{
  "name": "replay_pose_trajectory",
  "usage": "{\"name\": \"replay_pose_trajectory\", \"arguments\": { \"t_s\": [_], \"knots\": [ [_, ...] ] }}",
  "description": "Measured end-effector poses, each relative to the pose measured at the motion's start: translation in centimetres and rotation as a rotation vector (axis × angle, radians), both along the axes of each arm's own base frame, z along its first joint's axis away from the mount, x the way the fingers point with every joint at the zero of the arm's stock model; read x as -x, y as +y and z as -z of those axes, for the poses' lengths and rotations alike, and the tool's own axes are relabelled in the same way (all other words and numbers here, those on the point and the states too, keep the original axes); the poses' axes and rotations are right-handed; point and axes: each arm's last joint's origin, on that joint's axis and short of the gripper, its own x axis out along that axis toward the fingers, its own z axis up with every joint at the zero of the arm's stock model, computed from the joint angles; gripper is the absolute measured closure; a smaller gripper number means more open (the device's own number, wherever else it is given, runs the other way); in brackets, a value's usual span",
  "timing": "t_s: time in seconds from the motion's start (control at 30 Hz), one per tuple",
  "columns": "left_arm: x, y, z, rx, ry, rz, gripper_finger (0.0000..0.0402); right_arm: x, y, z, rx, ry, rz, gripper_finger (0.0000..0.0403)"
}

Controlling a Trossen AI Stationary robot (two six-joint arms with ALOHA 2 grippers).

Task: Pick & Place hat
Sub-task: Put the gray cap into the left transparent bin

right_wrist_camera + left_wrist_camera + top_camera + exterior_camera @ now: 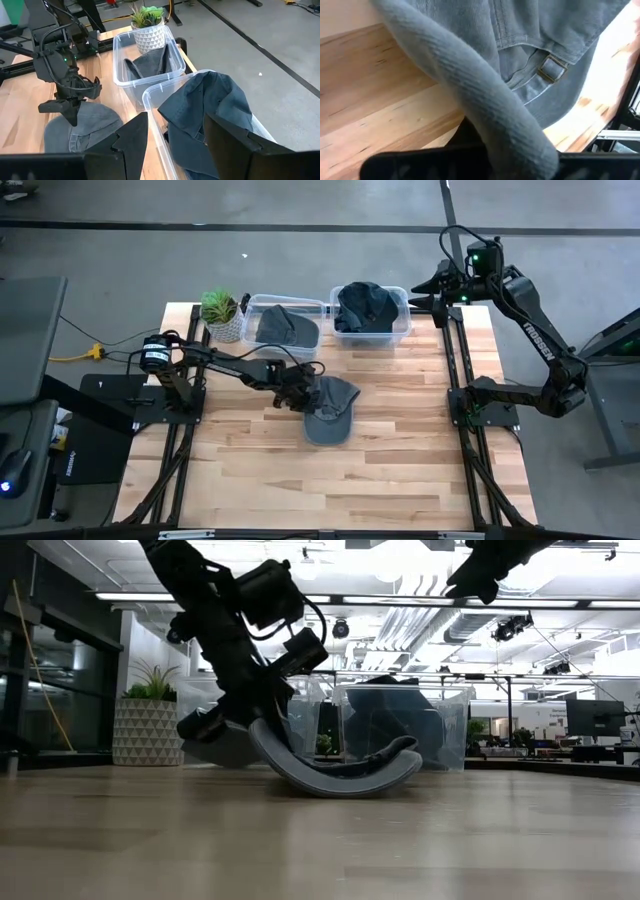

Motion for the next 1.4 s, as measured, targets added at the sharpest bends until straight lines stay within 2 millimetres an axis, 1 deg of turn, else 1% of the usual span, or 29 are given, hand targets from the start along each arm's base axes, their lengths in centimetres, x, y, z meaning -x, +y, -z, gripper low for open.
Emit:
{"name": "replay_pose_trajectory", "arguments": {
  "t_s": [0.27, 0.4, 0.57, 0.67, 0.87, 0.93, 1.07, 1.17, 1.23, 1.37, 1.4],
  "knots": [
    [-0.3, 0.0, -0.4, -0.017, -0.022, 0.017, 0.0401, 0.0, 0.0, 0.0, 0.000, 0.000, 0.000, 0.0217],
    [-1.0, 0.0, -1.5, -0.033, -0.065, 0.050, 0.0401, 0.0, 0.0, 0.0, -0.001, 0.000, 0.000, 0.0217],
    [-1.7, 0.1, -3.4, -0.072, -0.039, 0.106, 0.0401, 0.0, 0.0, 0.0, -0.001, 0.000, 0.000, 0.0217],
    [-2.2, 0.1, -5.3, -0.103, -0.018, 0.153, 0.0401, 0.0, 0.0, 0.0, -0.001, 0.000, 0.000, 0.0217],
    [-2.9, 0.3, -10.7, -0.223, 0.019, 0.225, 0.0401, 0.0, 0.0, 0.0, -0.008, -0.002, 0.004, 0.0217],
    [-2.9, 0.4, -12.6, -0.273, 0.026, 0.230, 0.0401, 0.0, 0.0, 0.0, -0.008, -0.002, 0.004, 0.0217],
    [-2.6, 0.7, -15.7, -0.379, 0.058, 0.202, 0.0401, 0.0, 0.0, 0.0, -0.007, -0.002, 0.005, 0.0217],
    [-1.7, 1.0, -18.3, -0.474, 0.070, 0.144, 0.0401, 0.0, 0.0, 0.0, -0.005, -0.005, 0.006, 0.0217],
    [-1.0, 1.2, -19.8, -0.536, 0.049, 0.093, 0.0401, 0.0, 0.0, 0.0, -0.004, -0.004, 0.007, 0.0217],
    [0.6, 1.5, -21.6, -0.627, 0.037, -0.019, 0.0401, 0.0, 0.0, 0.0, -0.004, -0.004, 0.008, 0.0217],
    [1.2, 1.5, -22.0, -0.648, 0.050, -0.051, 0.0401, 0.0, 0.0, 0.0, -0.003, -0.005, 0.007, 0.0217]
  ]
}}
